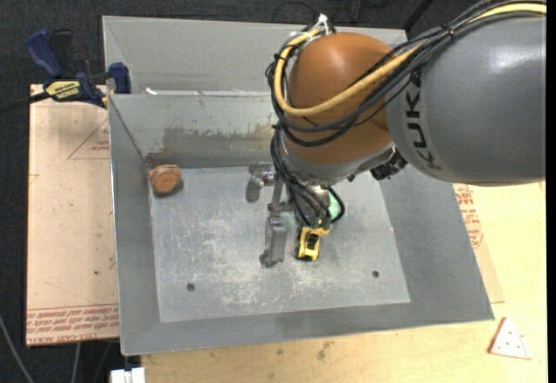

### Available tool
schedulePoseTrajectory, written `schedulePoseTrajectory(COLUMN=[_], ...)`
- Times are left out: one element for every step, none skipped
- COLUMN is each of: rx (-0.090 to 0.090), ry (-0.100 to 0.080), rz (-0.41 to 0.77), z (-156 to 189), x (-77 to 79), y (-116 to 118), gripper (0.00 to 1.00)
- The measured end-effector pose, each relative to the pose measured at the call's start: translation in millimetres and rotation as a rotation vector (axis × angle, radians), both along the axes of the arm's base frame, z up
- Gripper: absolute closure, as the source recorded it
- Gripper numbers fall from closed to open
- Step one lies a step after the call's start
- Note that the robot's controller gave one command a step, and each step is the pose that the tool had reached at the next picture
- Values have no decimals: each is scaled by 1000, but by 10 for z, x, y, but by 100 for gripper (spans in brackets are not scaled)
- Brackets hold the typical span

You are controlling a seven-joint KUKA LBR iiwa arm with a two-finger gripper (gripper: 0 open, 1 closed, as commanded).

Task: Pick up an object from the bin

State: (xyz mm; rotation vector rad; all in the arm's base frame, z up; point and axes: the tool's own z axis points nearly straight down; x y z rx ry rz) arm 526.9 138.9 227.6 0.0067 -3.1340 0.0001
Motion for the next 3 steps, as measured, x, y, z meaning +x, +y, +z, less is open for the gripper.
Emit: schedulePoseTrajectory(rx=[1,3,-1], ry=[-8,-8,-14], rz=[-3,21,136], z=[43,141,-108], x=[16,125,341], y=[-8,-412,-693], gripper=[0,0,0])
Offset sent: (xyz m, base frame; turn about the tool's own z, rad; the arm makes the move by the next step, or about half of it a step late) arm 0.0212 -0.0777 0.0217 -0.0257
